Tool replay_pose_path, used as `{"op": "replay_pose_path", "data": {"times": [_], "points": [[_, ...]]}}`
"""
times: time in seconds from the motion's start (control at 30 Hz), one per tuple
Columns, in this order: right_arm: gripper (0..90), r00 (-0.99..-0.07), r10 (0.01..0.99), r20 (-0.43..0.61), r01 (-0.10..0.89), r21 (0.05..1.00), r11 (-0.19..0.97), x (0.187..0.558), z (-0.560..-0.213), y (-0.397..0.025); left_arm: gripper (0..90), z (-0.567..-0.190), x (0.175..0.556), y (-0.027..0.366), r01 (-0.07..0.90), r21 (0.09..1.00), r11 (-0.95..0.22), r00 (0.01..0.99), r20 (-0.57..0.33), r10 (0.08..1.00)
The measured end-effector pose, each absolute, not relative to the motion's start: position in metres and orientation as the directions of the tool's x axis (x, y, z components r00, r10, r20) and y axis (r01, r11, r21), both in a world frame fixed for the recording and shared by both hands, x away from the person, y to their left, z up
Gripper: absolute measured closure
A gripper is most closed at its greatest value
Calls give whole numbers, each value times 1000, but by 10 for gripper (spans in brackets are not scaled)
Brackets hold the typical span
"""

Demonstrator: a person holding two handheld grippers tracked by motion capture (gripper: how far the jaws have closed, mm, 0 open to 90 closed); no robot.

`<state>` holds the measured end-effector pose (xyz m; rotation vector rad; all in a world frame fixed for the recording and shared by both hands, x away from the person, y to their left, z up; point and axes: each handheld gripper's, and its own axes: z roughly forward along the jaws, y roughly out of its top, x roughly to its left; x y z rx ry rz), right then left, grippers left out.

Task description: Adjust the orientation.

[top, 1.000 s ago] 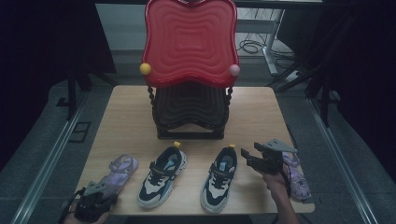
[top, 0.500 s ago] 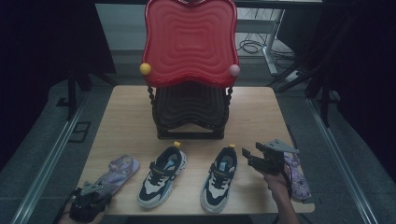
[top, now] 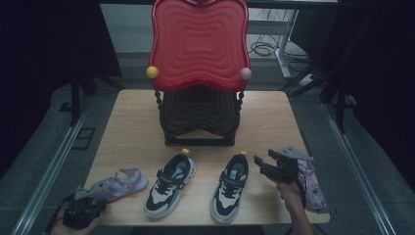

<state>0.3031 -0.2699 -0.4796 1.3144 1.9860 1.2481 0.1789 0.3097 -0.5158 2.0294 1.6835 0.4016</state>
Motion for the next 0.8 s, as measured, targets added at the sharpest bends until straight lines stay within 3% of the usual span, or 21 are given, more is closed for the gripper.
{"op": "replay_pose_path", "data": {"times": [0.6,0.8], "points": [[340,-442,891,108,491,860,140,304,-482,-269,900,-519,207,344,844,533,-57,185,-189,964],[340,-435,894,112,493,860,132,304,-482,-270,900,-522,220,348,844,533,-65,193,-188,963]]}}
